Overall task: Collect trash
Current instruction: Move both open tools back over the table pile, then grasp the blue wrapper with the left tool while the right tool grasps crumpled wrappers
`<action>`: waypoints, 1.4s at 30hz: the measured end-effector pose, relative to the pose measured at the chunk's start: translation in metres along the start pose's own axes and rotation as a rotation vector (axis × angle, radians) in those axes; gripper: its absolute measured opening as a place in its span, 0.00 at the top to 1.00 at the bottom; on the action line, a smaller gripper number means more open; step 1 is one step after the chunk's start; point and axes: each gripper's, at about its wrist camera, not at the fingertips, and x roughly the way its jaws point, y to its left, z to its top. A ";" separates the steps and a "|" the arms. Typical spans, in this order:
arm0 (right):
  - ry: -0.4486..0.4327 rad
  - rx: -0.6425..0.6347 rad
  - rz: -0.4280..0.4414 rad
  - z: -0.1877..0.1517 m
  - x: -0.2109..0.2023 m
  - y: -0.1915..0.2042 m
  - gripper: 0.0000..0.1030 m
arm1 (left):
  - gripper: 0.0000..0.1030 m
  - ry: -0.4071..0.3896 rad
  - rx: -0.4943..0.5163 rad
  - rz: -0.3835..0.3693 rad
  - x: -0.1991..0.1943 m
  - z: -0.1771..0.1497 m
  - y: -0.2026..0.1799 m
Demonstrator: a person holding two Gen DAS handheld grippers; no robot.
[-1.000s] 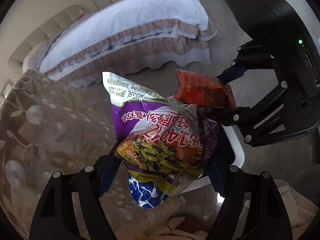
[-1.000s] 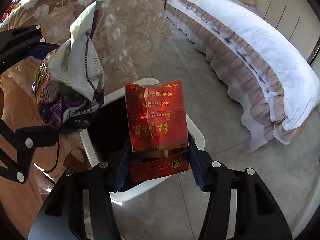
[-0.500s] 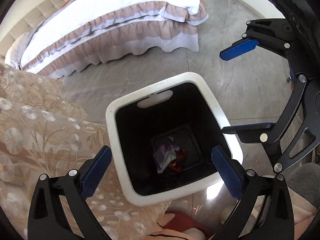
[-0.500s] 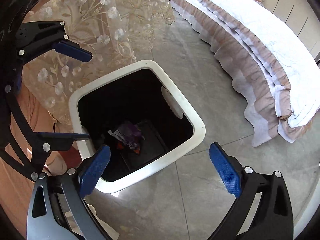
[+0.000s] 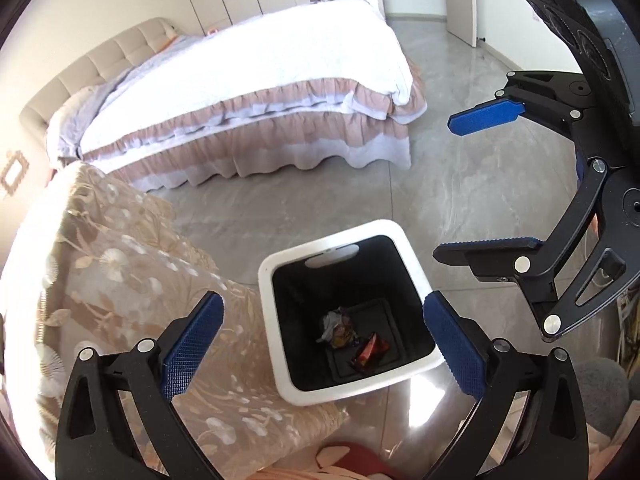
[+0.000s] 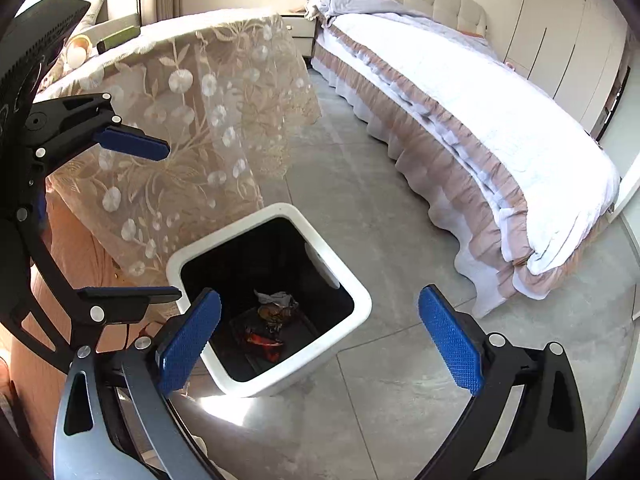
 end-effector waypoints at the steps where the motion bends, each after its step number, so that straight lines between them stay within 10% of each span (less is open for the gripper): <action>1: -0.018 0.007 -0.006 0.003 -0.006 0.000 0.04 | 0.04 -0.012 -0.009 0.021 -0.008 0.001 0.001; 14: -0.289 0.080 -0.037 0.065 -0.095 0.045 0.04 | 0.04 -0.224 -0.249 0.236 -0.132 -0.007 0.047; 26: -0.424 0.048 0.131 0.122 -0.108 0.123 0.04 | 0.04 -0.317 -0.512 0.498 -0.219 -0.075 0.110; 42: -0.331 -0.104 0.319 0.193 -0.051 0.266 0.04 | 0.04 -0.231 -0.824 0.695 -0.266 -0.202 0.209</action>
